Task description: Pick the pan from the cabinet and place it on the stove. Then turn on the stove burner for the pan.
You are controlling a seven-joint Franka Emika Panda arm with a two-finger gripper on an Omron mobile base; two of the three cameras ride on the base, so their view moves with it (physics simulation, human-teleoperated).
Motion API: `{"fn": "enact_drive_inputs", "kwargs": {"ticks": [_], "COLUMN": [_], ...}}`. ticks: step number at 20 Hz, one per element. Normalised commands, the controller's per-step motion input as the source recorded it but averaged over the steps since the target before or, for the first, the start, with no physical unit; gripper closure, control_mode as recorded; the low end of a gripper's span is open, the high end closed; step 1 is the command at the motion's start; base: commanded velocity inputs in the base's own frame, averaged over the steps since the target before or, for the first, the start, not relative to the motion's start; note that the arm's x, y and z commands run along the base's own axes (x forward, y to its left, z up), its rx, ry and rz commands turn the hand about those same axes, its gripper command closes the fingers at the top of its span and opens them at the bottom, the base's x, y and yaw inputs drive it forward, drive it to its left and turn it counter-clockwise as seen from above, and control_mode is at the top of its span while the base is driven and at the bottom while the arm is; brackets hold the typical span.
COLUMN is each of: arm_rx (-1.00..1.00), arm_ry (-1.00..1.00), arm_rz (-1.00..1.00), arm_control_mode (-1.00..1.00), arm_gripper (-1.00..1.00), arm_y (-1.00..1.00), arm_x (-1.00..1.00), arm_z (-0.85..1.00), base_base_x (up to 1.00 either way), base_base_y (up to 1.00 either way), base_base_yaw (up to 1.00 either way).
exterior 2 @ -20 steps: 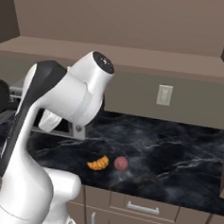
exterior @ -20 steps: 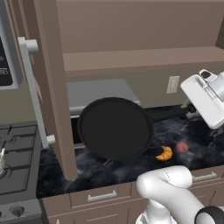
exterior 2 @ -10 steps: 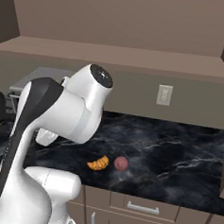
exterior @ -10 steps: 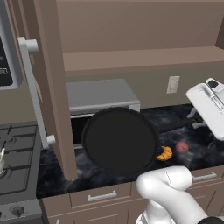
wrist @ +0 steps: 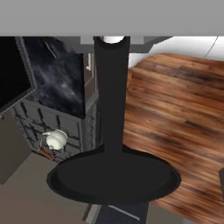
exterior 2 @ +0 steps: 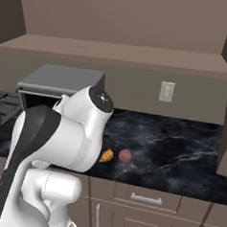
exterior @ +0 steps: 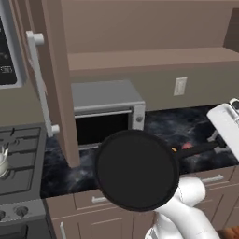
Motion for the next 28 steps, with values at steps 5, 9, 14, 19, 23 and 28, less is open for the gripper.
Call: {"fn": "enact_drive_inputs", "kwargs": {"ticks": [5,9,14,19,23,28], "arm_rx": [0.00,0.00,0.00,0.00,0.00,0.00], "arm_ry": [0.00,0.00,0.00,0.00,0.00,0.00], "arm_rz": [0.00,0.00,0.00,0.00,0.00,0.00], "arm_control_mode": [1.00,1.00,1.00,1.00,1.00,1.00], "arm_gripper": [1.00,1.00,1.00,1.00,1.00,1.00], "arm_y": [0.00,0.00,0.00,0.00,0.00,0.00], "arm_x": [0.00,0.00,0.00,0.00,0.00,0.00], "arm_z": [0.00,0.00,0.00,0.00,0.00,0.00], "base_base_x": [-0.53,-0.56,-0.49,-0.23,-0.09,0.00], "base_base_y": [0.04,0.20,0.53,0.91,0.86,0.92], "base_base_yaw": [0.00,0.00,0.00,0.00,0.00,-0.02]}}
